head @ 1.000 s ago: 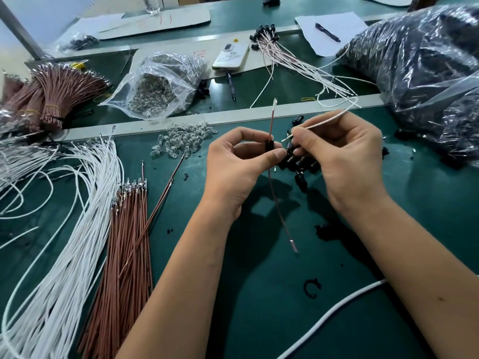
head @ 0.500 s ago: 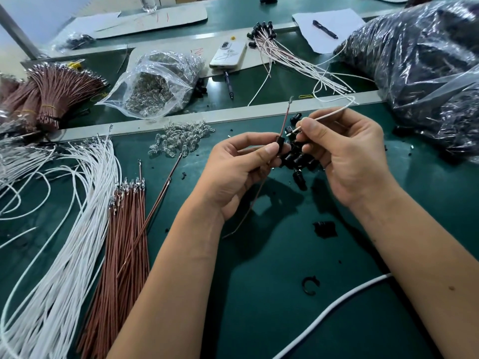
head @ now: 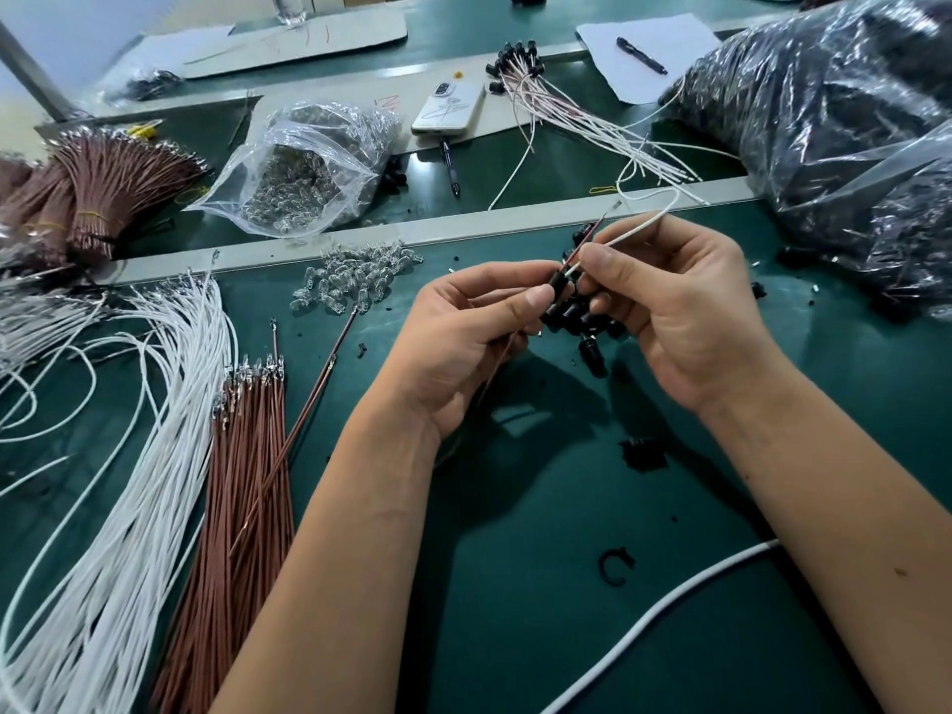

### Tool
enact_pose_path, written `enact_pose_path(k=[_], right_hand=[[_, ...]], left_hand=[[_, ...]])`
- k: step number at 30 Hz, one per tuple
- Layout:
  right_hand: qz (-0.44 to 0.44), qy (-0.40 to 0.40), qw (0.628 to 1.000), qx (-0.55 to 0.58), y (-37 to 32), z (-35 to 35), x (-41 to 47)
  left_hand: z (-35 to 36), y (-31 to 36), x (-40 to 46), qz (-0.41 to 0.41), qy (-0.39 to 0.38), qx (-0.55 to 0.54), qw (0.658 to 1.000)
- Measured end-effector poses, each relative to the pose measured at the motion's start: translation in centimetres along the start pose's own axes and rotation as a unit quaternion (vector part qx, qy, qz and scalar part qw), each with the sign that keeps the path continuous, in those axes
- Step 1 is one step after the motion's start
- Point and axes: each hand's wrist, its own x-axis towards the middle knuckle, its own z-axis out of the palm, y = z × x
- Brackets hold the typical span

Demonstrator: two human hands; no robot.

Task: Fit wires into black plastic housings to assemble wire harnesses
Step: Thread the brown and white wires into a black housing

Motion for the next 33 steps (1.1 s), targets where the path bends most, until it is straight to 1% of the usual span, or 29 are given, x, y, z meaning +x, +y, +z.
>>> enact_pose_path(k=[8,18,23,28,33], right_hand=[[0.031,-0.012,0.999,-0.010,0.30,-0.08,-0.03],[0.073,-0.022,0.994,-0.079,-0.10,-0.30,0.02],[0.060,-0.050,0.990,-0.113,-0.24,-0.60,0.11],[0.029,-0.051,0.990,-0.131,-0.10,-0.94,0.29],[0.047,-0.079,0.989,-0.118,0.44,-0.70,0.15]], left_hand=[[0.34,0.03,-0.11,0.009,0.045,0.011,0.999],[0.08,-0.12,0.00,0.022,0.046,0.020,0.998],[-0.18,-0.11,0.12,0.039,0.041,0.030,0.998],[-0.24,-0.19,0.23,0.049,0.040,0.042,0.997],[-0.34,-0.21,0.19,0.050,0.038,0.046,0.997]])
